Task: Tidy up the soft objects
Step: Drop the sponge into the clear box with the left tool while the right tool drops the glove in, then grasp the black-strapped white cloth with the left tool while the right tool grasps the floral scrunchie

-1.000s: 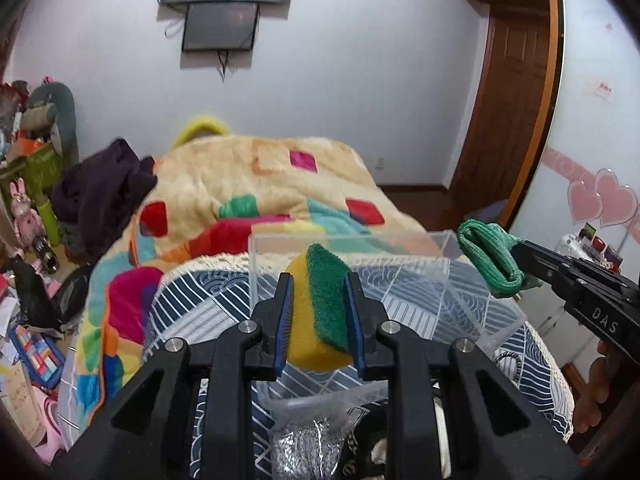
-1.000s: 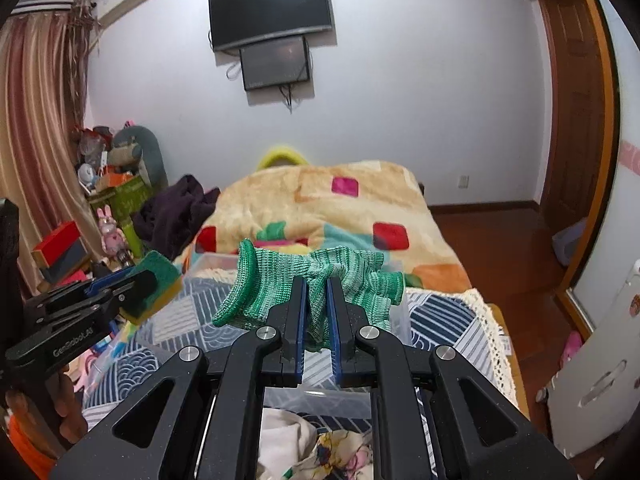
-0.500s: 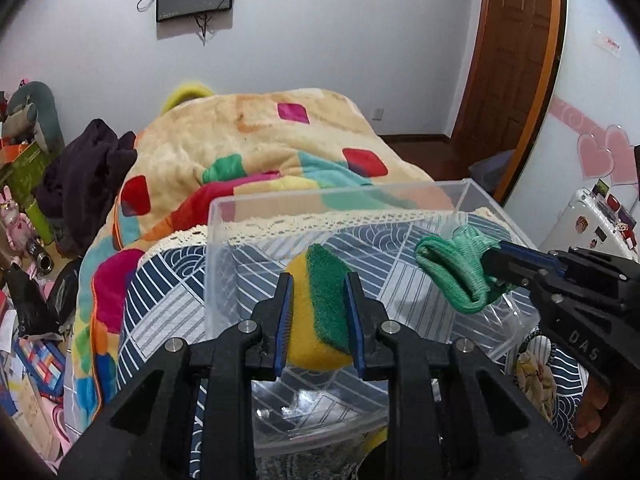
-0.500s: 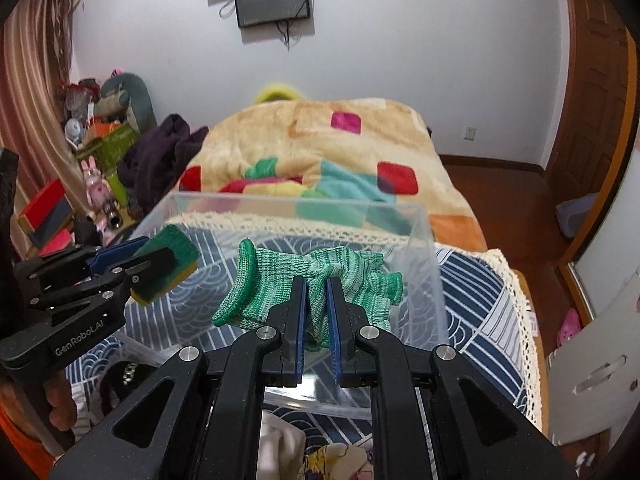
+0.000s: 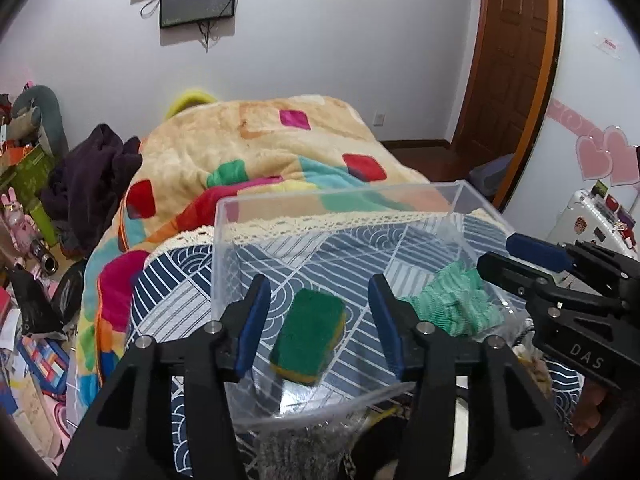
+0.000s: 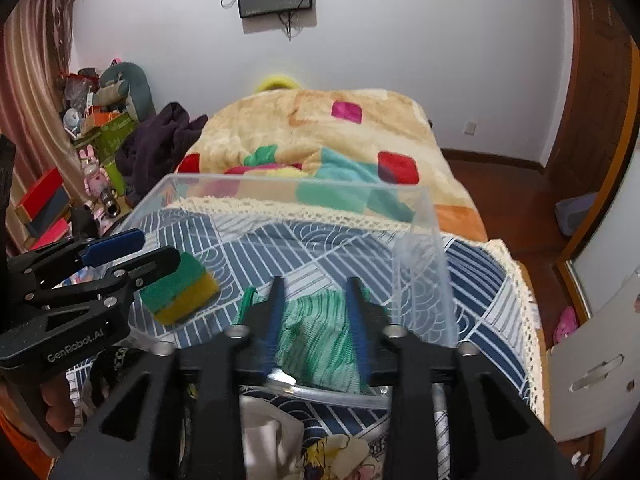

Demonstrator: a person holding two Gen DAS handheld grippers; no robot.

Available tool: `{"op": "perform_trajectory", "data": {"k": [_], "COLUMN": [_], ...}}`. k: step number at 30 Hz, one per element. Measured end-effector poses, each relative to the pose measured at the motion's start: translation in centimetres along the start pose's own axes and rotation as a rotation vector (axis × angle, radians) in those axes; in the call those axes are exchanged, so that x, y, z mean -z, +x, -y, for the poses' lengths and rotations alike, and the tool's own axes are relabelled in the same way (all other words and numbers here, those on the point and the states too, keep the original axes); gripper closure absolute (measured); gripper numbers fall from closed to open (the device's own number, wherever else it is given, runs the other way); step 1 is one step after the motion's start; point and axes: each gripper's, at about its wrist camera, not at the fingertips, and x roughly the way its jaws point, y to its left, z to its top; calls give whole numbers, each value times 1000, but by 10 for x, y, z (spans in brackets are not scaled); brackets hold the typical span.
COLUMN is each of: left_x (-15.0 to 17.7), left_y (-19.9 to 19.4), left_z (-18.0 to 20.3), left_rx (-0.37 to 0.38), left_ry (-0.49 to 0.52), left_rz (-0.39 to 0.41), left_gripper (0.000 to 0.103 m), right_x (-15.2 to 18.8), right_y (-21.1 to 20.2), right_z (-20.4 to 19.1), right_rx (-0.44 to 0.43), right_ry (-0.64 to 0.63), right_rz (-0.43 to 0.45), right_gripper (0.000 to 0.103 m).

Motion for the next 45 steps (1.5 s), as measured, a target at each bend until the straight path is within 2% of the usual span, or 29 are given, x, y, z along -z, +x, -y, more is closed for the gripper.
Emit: {"op": "perform_trajectory", "data": {"k": [3,8,10,15,19,23,28,30,37,42,44,45], "left_x": [-1,3,8,23,40,59,82,88,92,97,99,100], "left_y": [-19,-55,-69,-88,-89,-84,-73,-67,-46,-39,-40,-40], "left_z": [1,2,4,4,3,6,10,13,25,26,27,28], "left_rx": [5,25,27,50,49,44,63,72,82,89,96,97], "left_ry": [3,24,30,24,21,32,43,45,43,24,24,26], "left_rz": [44,121,148,173,156,127,81,66,28,1,3,4], "left_gripper": [39,35,31,22,22,22,22,19,18,18,21,26], "right_x": [-2,-4,-2,5,18,36,59,66,93,104,105,106], "right_y": [-14,-42,-54,-76,-80,-80,-63,-55,-34,-36,-38,-38], "right_z": [0,1,1,6,9,10,8,6,10,20,22,23], "right_rx": [10,28,26,22,30,36,0,-7,-33,-35,-42,-43], "right_ry": [-3,-2,4,21,29,32,48,50,88,119,126,126], "right_rz": [44,137,171,228,233,208,124,94,4,-10,-10,-13], "right_gripper": [54,41,34,31,27,24,23,23,23,24,28,34]}}
